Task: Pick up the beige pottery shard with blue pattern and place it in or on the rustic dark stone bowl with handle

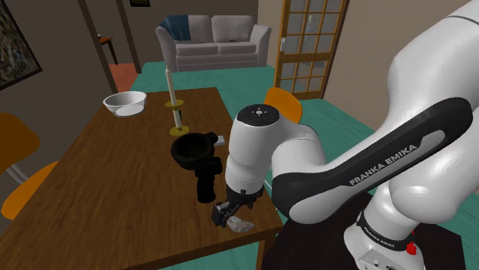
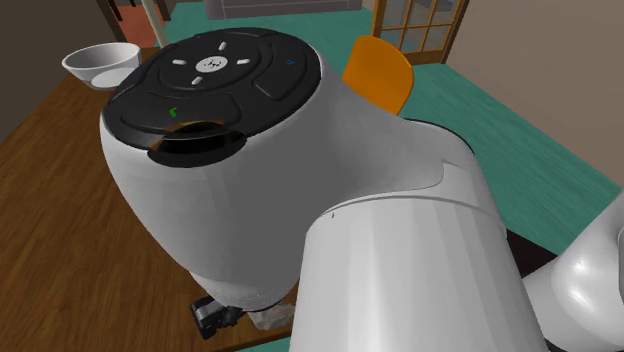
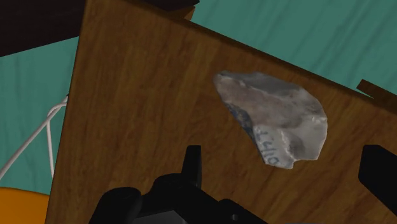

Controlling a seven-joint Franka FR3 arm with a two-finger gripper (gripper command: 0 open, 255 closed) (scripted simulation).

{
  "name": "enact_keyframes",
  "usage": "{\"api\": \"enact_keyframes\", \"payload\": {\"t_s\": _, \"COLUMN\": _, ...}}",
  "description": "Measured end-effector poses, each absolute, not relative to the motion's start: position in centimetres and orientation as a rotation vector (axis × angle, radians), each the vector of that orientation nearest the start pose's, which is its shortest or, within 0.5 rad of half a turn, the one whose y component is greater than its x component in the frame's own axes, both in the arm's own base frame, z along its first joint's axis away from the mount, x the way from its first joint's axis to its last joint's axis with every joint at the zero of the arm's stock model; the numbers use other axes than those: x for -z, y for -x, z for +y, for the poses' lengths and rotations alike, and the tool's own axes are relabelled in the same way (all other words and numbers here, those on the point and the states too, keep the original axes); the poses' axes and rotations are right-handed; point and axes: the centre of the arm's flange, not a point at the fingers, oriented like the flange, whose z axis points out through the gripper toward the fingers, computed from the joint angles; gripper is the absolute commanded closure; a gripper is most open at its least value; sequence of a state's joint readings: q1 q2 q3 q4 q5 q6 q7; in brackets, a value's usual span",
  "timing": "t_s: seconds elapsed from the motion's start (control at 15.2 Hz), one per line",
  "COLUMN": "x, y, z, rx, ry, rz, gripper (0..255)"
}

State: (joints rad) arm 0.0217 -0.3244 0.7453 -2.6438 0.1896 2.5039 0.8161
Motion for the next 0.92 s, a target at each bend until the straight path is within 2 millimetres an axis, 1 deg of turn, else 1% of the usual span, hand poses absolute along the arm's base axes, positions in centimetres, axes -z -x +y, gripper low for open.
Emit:
{"api": "enact_keyframes", "payload": {"t_s": 0.07, "x": -33.43, "y": -31.26, "z": 28.42, "rx": 0.237, "ry": 3.102, "rz": 0.328, "gripper": 0}}
{"api": "enact_keyframes", "payload": {"t_s": 0.13, "x": -33.42, "y": -31.26, "z": 28.42, "rx": 0.237, "ry": 3.102, "rz": 0.328, "gripper": 255}}
{"api": "enact_keyframes", "payload": {"t_s": 0.79, "x": -33.72, "y": -31.33, "z": 28.53, "rx": 0.248, "ry": 3.095, "rz": 0.327, "gripper": 255}}
{"api": "enact_keyframes", "payload": {"t_s": 0.92, "x": -34.29, "y": -31.29, "z": 28.55, "rx": 0.244, "ry": 3.098, "rz": 0.325, "gripper": 255}}
